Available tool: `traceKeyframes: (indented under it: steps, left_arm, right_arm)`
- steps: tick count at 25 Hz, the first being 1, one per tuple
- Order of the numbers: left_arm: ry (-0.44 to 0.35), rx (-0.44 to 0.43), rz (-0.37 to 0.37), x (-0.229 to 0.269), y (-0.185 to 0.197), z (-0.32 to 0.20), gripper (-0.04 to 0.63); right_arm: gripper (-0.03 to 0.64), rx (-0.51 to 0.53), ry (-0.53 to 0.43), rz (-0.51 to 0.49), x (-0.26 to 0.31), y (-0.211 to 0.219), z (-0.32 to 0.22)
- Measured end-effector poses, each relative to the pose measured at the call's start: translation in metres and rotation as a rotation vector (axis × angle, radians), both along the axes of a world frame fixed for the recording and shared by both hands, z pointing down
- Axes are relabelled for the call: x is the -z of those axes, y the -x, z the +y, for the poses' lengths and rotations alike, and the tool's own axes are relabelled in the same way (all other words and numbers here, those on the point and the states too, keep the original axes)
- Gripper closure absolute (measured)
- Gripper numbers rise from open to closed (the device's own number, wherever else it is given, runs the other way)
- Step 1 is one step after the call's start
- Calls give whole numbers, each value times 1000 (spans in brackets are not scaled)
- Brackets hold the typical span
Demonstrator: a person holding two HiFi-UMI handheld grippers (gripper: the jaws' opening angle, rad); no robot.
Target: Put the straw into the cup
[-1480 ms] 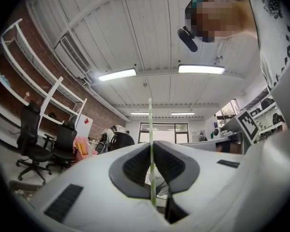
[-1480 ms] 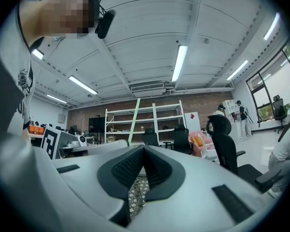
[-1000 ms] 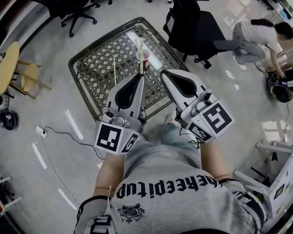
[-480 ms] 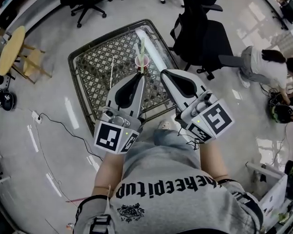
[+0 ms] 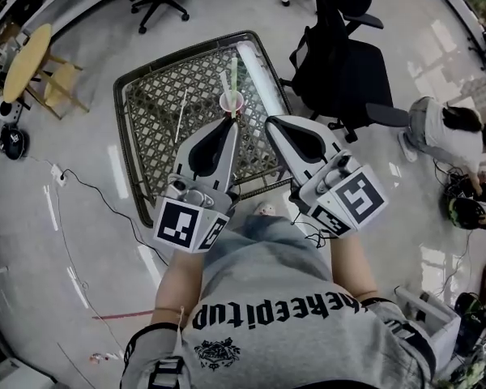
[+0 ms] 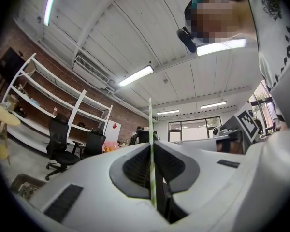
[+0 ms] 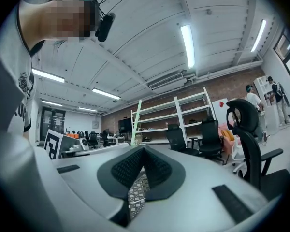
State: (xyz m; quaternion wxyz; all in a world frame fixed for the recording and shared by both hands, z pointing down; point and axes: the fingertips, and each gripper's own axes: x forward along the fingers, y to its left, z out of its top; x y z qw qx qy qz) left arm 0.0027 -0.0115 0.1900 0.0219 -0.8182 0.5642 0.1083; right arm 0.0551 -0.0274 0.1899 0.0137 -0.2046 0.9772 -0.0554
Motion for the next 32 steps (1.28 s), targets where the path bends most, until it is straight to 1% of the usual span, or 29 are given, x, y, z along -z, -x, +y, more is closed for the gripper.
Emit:
traceKeyframes:
  steps: [10,21,32]
  left_arm:
    - [-11,34,0,0,-10,-10,551]
    - [-28,22,20,-9,12,-25,549]
    - [-23,-34,54,-31,47,-59,549]
  right_arm:
    - [606,47,27,-14,-10,-11,-8]
    - [606,63,58,9,-31,13,-23]
    - [606,17,83,20,-52,43,-57]
